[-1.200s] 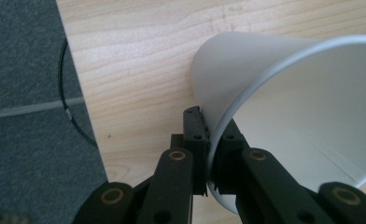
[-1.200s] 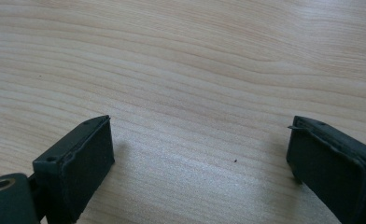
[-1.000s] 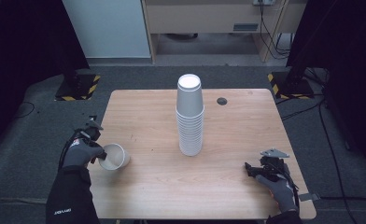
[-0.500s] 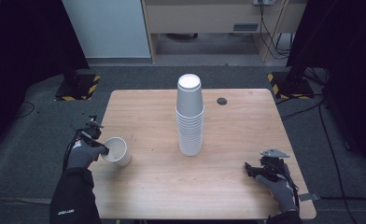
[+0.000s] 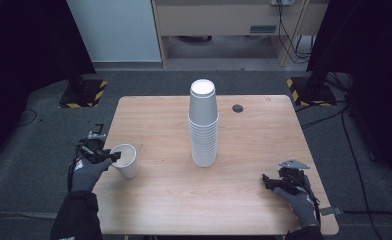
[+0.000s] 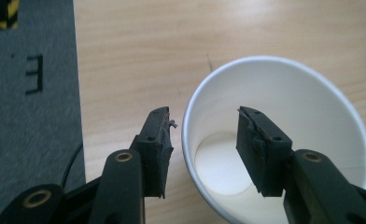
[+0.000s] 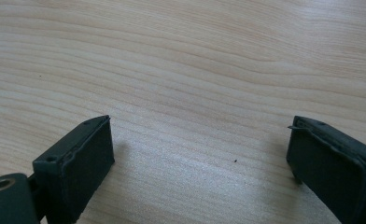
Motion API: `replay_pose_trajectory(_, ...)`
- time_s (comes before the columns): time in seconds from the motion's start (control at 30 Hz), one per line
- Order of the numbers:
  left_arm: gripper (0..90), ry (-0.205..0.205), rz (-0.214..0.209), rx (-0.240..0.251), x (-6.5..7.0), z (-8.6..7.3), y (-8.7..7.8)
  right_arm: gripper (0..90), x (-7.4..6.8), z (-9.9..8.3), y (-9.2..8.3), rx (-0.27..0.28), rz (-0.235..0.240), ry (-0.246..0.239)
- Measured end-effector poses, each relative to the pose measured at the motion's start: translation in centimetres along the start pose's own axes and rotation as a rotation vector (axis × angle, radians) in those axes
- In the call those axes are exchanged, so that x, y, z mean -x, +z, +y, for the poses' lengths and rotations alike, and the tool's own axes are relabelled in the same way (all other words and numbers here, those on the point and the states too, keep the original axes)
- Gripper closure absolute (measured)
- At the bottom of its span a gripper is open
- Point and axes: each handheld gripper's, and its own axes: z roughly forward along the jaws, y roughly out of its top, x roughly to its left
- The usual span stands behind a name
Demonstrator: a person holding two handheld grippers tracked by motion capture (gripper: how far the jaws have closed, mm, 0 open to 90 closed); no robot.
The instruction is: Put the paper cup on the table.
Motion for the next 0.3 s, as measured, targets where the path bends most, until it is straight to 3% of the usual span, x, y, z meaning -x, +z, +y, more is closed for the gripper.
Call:
replay_pose_trajectory(0.03, 48.0, -0.021, -0.017, 0.077, -0.1, -0.7, -0.4, 7.6, 0.0, 0.0, 0.0, -0.001, 0.0, -0.003)
replay_pose_trajectory(0.07, 45.8, -0.026, -0.024, 0.11, -0.1, -1.0, -0.5, 7.6, 0.0, 0.0, 0.0, -0.001, 0.001, -0.002)
replay_pose_trajectory(0.1, 42.4, -0.026, -0.024, 0.11, -0.1, -1.0, -0.5, 7.6, 0.0, 0.0, 0.0, -0.001, 0.001, -0.003)
replay_pose_trajectory(0.17, 41.6, -0.039, -0.037, 0.193, -0.1, -2.3, -0.8, 7.6, 0.0, 0.0, 0.0, 0.001, -0.001, -0.001)
replay_pose_trajectory(0.3, 39.0, -0.04, -0.06, 0.24, 0.0, -3.5, -1.1, 7.6, 0.0, 0.0, 0.0, 0.0, 0.0, 0.0)
